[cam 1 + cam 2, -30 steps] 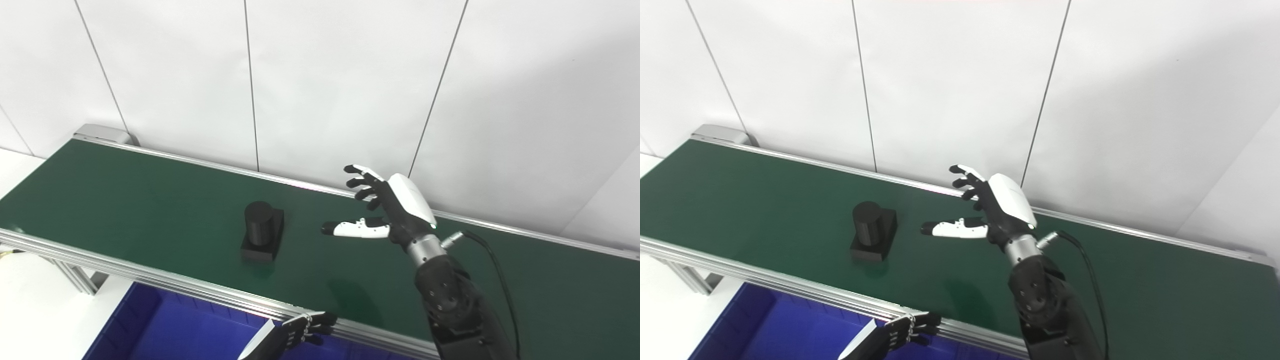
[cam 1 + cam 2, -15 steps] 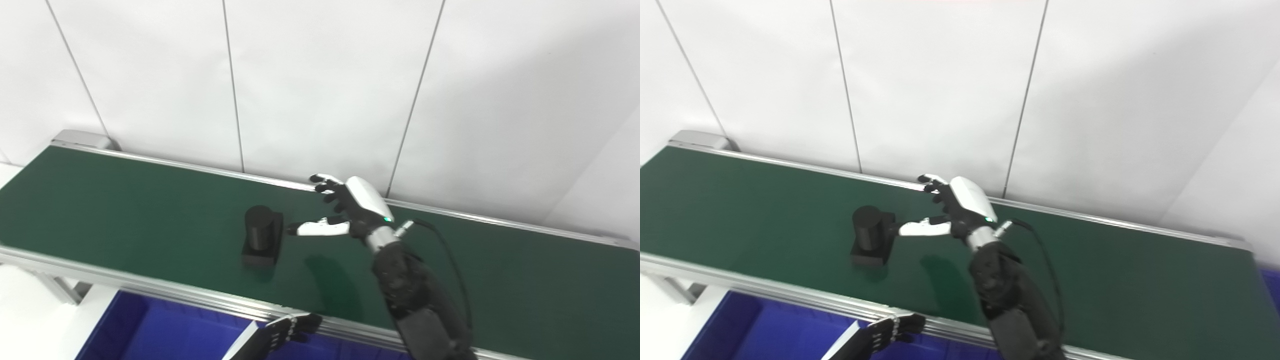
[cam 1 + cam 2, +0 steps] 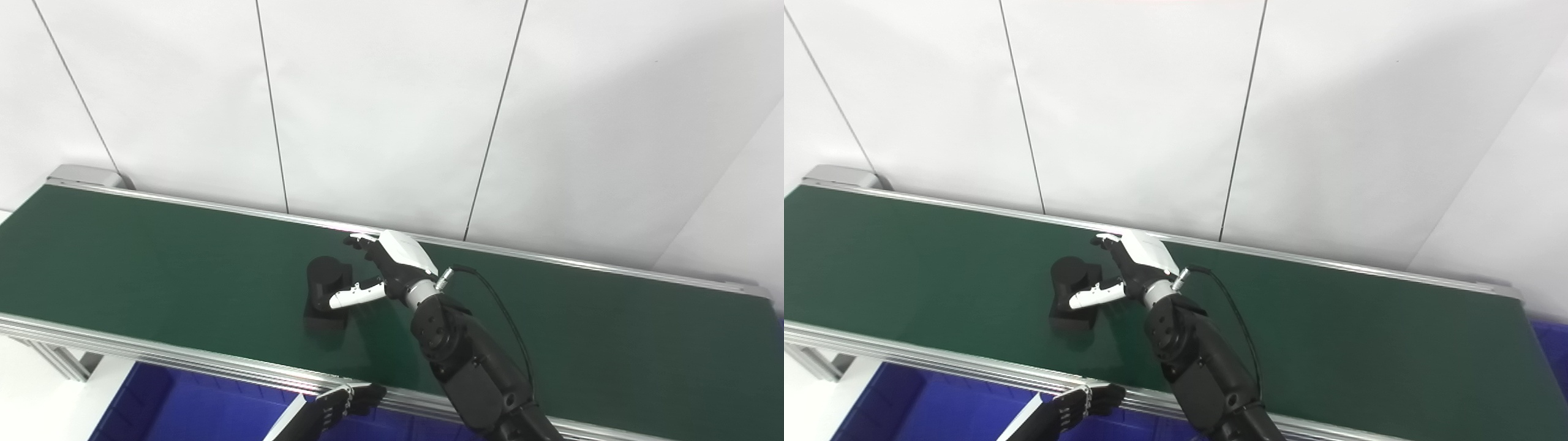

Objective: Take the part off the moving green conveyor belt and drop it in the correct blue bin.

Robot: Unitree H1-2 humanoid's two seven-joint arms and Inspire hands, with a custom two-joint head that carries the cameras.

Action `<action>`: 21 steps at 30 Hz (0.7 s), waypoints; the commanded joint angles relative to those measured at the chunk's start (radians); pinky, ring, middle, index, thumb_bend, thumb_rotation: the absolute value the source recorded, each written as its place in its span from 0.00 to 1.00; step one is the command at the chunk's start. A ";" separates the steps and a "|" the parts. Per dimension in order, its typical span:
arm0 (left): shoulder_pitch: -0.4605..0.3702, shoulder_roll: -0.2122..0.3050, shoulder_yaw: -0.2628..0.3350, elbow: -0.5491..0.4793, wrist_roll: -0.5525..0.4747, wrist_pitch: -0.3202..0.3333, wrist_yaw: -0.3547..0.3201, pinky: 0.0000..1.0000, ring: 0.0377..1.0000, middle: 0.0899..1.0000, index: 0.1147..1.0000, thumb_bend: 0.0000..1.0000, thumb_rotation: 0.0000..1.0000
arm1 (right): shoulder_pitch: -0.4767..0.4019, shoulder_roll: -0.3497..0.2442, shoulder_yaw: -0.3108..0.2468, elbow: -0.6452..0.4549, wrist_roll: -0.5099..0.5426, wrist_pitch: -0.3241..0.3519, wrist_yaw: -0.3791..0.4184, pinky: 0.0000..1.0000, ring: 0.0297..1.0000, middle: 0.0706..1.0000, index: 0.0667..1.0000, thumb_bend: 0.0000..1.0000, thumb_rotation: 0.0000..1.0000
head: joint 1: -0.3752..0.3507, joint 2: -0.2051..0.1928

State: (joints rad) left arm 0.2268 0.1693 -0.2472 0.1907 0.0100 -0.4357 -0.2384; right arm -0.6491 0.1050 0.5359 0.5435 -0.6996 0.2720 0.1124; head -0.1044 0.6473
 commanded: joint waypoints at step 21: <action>-0.017 -0.006 0.008 -0.030 0.000 -0.034 -0.010 0.77 0.79 0.80 0.75 0.89 0.06 | 0.008 0.023 0.046 0.140 -0.002 -0.213 -0.281 0.35 0.40 0.45 0.66 0.54 0.00 | 0.011 0.022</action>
State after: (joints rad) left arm 0.2247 0.1628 -0.2452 0.1886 0.0136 -0.4357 -0.2468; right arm -0.6259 0.1116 0.5753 0.6960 -0.6951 0.1218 -0.1302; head -0.0951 0.6703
